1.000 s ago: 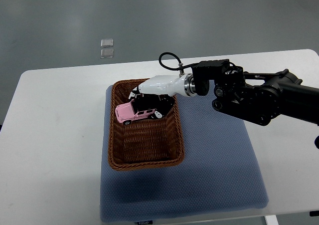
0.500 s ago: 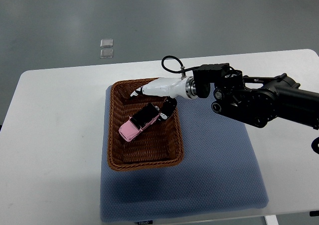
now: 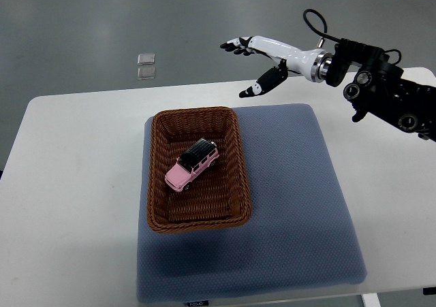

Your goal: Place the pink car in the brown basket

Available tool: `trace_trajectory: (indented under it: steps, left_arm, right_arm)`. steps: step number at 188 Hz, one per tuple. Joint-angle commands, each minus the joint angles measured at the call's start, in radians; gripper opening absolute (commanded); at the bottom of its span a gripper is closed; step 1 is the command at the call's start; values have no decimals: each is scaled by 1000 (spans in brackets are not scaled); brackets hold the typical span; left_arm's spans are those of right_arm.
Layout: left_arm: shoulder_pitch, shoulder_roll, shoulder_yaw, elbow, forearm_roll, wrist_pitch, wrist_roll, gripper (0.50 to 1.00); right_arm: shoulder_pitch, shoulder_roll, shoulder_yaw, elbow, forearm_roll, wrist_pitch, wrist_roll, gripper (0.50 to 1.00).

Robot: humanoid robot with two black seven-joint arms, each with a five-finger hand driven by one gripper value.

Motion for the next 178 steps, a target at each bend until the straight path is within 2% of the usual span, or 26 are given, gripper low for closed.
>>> trace_trajectory:
  steps: [1,21,35,53,67,114,178]
  left_arm:
    - [1,0,0,0,0,0,0,1000]
    - [-1,0,0,0,0,0,0,1000]
    - [-1,0,0,-2,0,0,0,1000]
    - [-1,0,1,-2,0,0,0,1000]
    - [1,0,1,-2,0,0,0,1000]
    - [-1,0,1,-2,0,0,0,1000]
    - [-1,0,1,-2,0,0,0,1000]
  right_arm:
    - [-73,0,89,-92,165,-26,-2,907]
    - [-109,8,107,-207,354,-82,-2,907]
    - [-129,9,107,-259,535,-93,-2,907]
    - [-165,3,105,-273,769,-95,-2,909]
    - [-189,-2,107,-273,860,-95,-1,909]
    - [-243,11,110,-274,917,-93,10,913]
    - [-249,11,107,-274,917,-90,10,913]
